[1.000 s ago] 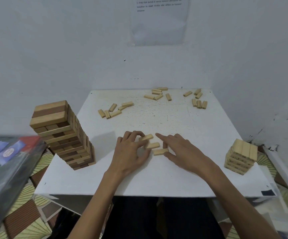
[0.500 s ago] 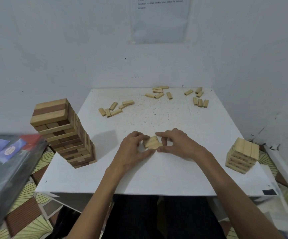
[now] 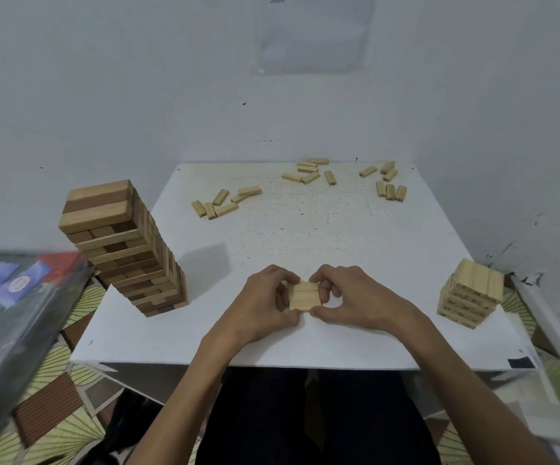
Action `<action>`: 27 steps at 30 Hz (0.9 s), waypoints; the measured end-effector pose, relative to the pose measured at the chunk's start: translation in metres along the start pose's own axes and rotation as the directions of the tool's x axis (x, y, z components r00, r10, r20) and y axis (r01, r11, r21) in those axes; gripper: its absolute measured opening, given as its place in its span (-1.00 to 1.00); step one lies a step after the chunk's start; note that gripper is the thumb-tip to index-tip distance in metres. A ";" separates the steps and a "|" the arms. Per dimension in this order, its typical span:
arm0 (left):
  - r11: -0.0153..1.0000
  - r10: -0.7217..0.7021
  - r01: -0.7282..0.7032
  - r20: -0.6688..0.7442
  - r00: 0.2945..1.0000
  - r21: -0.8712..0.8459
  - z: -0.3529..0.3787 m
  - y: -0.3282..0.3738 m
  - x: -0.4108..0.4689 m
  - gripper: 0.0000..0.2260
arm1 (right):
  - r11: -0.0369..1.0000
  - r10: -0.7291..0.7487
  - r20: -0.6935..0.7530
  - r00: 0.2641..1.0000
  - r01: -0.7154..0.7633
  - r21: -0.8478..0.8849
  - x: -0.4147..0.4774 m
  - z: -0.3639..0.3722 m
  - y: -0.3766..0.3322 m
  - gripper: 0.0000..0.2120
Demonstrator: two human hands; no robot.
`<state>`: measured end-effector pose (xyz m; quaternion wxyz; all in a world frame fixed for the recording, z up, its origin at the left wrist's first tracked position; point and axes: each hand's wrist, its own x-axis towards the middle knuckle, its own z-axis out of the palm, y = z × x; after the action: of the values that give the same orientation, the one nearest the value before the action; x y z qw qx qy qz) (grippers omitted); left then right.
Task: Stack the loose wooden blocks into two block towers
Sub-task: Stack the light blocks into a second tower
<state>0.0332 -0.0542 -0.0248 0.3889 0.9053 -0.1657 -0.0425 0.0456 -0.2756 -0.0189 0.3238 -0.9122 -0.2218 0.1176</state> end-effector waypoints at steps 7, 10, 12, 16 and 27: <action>0.998 -0.012 0.008 0.069 0.998 0.057 -0.005 0.008 0.003 -0.51 | 0.999 0.045 0.075 0.996 -0.046 0.005 0.005 -0.004 0.000 -0.58; 0.997 -0.015 0.009 0.071 0.997 0.077 -0.005 0.008 0.003 -0.50 | 0.998 0.053 0.077 0.996 -0.051 -0.026 0.005 -0.003 -0.001 -0.58; 0.993 -0.009 0.002 0.052 0.999 0.122 -0.003 0.007 0.001 -0.44 | 0.999 0.054 0.059 0.997 -0.054 -0.003 0.004 -0.003 0.000 -0.59; 0.969 -0.022 0.017 0.018 1.000 0.247 -0.002 0.002 0.001 -0.45 | 0.999 0.040 0.033 0.999 -0.041 0.030 0.002 -0.003 0.000 -0.60; 0.991 0.037 -0.050 0.100 0.994 0.126 -0.019 -0.009 0.010 -0.61 | 0.999 0.008 -0.022 1.000 -0.007 0.042 -0.007 -0.004 0.009 -0.49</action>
<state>0.0488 -0.0381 -0.0177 0.3220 0.9215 -0.2065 -0.0673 0.0435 -0.2872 -0.0209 0.3450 -0.9072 -0.2123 0.1136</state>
